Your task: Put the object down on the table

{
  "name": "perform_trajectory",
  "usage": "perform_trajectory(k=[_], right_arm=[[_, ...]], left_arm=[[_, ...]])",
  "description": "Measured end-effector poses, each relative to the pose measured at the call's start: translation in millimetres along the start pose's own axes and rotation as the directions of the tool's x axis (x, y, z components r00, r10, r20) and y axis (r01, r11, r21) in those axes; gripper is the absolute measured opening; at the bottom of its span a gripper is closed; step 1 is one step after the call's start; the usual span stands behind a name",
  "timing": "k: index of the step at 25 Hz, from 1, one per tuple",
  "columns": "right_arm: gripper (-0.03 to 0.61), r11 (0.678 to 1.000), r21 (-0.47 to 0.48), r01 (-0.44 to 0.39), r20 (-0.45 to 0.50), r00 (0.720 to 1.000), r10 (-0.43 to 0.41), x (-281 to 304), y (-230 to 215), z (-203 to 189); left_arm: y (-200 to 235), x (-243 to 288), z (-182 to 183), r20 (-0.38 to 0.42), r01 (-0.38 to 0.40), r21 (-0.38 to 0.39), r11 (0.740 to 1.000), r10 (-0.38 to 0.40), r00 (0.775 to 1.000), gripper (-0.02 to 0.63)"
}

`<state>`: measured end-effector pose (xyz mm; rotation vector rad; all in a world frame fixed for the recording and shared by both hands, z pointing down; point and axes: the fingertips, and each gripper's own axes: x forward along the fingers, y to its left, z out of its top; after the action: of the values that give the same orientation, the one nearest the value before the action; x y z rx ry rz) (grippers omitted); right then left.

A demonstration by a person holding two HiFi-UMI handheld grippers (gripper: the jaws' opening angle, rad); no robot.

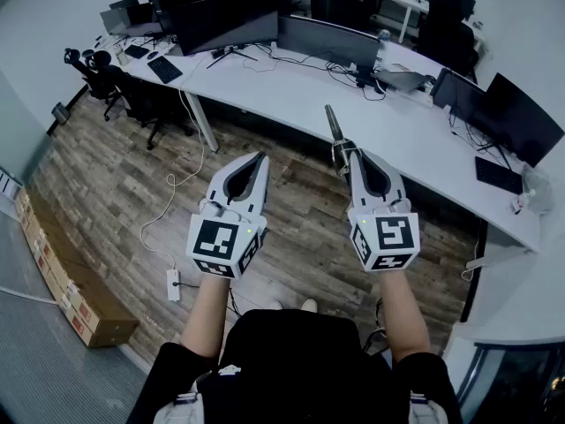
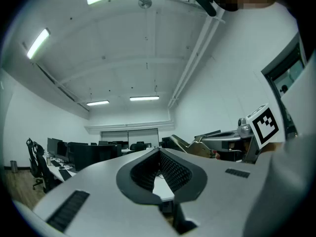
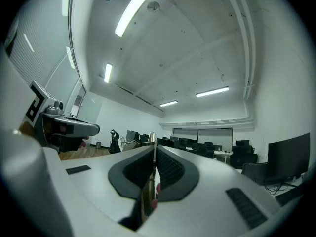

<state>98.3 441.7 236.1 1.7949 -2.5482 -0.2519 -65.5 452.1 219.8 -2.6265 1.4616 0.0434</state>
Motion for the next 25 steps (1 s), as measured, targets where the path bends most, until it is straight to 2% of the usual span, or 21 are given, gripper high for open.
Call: perform_trajectory(k=[10, 25], right_arm=[[0.026, 1.000, 0.030, 0.005, -0.017, 1.000, -0.004, 4.7, -1.1, -11.3], [0.026, 0.997, 0.075, -0.006, -0.070, 0.997, 0.011, -4.2, -60.9, -58.4]], left_arm=[[4.8, 5.6, -8.7, -0.008, -0.007, 0.005, 1.000, 0.007, 1.000, 0.014], [-35.0, 41.4, -39.1, -0.057, -0.035, 0.017, 0.999, 0.036, 0.998, 0.014]])
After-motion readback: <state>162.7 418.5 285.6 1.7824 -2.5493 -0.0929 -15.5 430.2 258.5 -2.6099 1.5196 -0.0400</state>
